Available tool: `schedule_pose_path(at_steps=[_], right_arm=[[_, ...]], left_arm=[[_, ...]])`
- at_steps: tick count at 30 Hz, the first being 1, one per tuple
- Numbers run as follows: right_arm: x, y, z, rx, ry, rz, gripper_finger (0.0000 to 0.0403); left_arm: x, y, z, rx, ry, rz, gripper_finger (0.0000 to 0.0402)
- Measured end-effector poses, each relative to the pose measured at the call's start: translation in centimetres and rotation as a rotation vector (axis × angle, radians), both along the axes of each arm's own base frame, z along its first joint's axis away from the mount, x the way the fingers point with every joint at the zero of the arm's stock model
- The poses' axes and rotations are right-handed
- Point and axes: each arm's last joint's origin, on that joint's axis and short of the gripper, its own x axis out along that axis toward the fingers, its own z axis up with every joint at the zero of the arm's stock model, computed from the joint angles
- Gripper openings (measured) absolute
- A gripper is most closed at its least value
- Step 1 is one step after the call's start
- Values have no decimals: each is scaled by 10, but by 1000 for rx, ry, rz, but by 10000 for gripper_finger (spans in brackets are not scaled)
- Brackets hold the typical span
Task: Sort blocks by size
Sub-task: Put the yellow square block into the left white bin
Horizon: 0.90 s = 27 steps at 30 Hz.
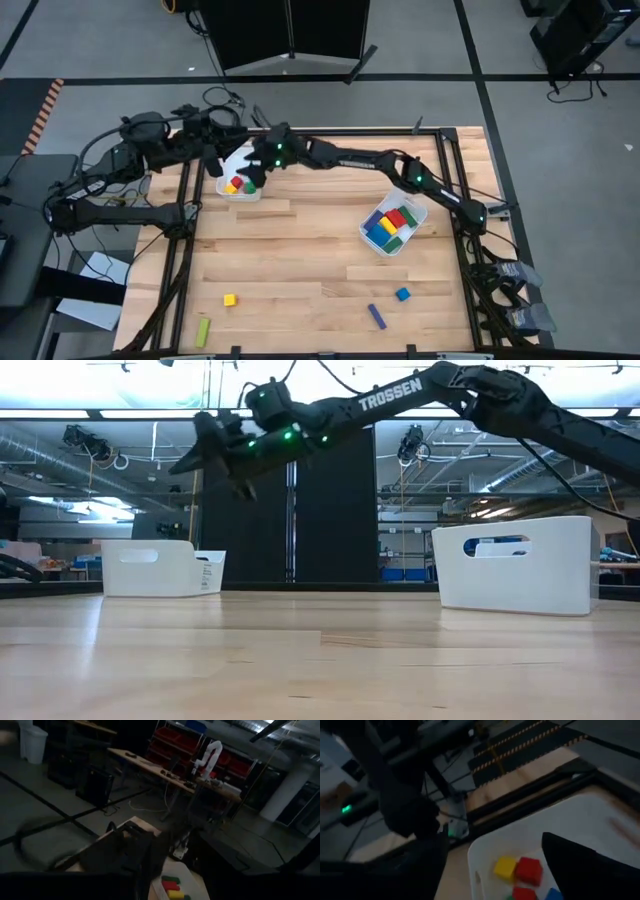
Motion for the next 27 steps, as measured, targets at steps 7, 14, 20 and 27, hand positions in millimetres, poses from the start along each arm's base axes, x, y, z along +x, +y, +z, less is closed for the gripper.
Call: schedule_pose_path(at_steps=[7,14,20,27], right_arm=[[-26,-34,39,15,-9,-74,334],[-59,-58,76,-105,62,-104,289],[-74,-74,78,-124,113,-99,274],[-93,-88,95,-168,124,-93,277]], left_arm=[[-1,-2,-13,-99,105,-42,152],[-1,-14,-43,-218,406,-86,152],[1,-31,-59,-292,582,-178,152],[25,-61,-87,-373,890,-319,152]])
